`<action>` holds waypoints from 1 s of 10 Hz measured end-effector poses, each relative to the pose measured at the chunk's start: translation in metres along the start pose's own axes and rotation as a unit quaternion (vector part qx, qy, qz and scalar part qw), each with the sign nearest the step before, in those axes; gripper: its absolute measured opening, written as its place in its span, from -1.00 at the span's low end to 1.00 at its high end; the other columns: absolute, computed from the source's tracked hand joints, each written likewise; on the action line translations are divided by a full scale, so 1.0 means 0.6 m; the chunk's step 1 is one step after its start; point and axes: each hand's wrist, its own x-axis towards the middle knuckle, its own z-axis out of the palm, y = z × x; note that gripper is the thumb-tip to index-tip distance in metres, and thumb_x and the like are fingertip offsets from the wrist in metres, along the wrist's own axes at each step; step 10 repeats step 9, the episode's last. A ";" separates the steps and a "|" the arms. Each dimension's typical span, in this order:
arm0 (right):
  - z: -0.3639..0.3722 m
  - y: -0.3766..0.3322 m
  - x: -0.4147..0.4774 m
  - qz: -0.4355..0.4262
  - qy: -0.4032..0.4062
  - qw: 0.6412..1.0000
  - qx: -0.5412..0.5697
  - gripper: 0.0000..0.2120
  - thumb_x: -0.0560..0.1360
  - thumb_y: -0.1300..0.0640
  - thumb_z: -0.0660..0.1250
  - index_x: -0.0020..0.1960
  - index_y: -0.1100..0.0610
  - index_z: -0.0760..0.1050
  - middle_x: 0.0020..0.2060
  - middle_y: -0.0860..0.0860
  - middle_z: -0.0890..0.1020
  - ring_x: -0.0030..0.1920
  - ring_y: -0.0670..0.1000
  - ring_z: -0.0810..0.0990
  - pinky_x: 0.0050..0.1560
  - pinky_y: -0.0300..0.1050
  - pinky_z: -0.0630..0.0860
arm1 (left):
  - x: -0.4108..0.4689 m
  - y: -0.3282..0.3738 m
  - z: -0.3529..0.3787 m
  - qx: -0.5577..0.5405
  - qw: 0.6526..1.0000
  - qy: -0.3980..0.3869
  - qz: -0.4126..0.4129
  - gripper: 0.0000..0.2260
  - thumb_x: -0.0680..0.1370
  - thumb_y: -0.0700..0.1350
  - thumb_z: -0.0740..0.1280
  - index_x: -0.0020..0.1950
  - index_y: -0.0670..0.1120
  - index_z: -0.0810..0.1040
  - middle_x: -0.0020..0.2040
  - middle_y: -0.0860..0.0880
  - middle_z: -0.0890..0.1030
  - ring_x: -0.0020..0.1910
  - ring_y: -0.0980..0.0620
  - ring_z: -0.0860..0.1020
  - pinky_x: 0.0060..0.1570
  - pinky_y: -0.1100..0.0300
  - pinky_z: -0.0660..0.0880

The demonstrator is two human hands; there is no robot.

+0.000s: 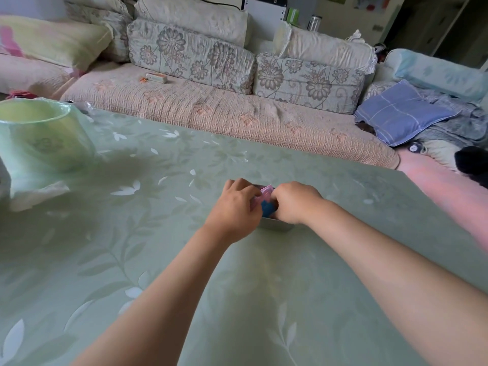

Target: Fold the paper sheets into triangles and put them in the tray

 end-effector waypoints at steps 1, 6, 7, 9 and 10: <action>-0.003 -0.007 0.005 -0.008 0.016 0.998 -0.054 -0.73 0.46 -0.21 0.29 -0.13 -0.01 0.52 -0.27 -0.07 0.48 -0.17 0.09 0.48 -0.21 -0.15 0.33 | -0.003 -0.005 0.004 -0.031 0.998 -0.013 -0.055 -0.62 0.49 -0.15 0.32 0.31 -0.05 0.53 0.22 -0.03 0.45 0.20 -0.05 0.37 0.21 0.24 0.32; -0.005 -0.022 0.009 0.016 0.020 0.995 -0.096 -0.57 0.47 -0.35 0.20 0.01 0.00 0.53 -0.07 0.01 0.61 -0.05 0.11 0.57 -0.17 -0.12 0.39 | -0.012 -0.020 0.002 -0.121 0.981 -0.027 -0.148 -0.64 0.52 -0.11 0.30 0.32 0.05 0.47 0.11 0.10 0.47 0.15 0.05 0.53 0.06 0.27 0.34; -0.018 -0.020 -0.002 0.031 0.029 0.998 -0.051 -0.58 0.39 -0.35 0.28 -0.09 0.01 0.51 -0.11 -0.01 0.62 -0.12 0.10 0.53 -0.19 -0.12 0.41 | -0.013 -0.017 -0.004 -0.124 0.979 -0.033 -0.157 -0.66 0.53 -0.10 0.30 0.30 0.07 0.49 0.14 0.09 0.50 0.13 0.08 0.54 0.03 0.30 0.34; -0.055 0.012 -0.062 0.081 0.112 0.980 0.143 -0.61 0.37 -0.39 0.32 -0.15 -0.06 0.57 -0.24 -0.18 0.62 -0.06 -0.01 0.59 -0.12 -0.13 0.44 | -0.008 -0.001 -0.040 -0.126 0.976 0.019 -0.178 -0.55 0.58 -0.07 0.31 0.46 -0.09 0.38 0.37 -0.01 0.47 0.21 0.07 0.53 0.10 0.29 0.36; -0.055 0.012 -0.062 0.081 0.112 0.980 0.143 -0.61 0.37 -0.39 0.32 -0.15 -0.06 0.57 -0.24 -0.18 0.62 -0.06 -0.01 0.59 -0.12 -0.13 0.44 | -0.008 -0.001 -0.040 -0.126 0.976 0.019 -0.178 -0.55 0.58 -0.07 0.31 0.46 -0.09 0.38 0.37 -0.01 0.47 0.21 0.07 0.53 0.10 0.29 0.36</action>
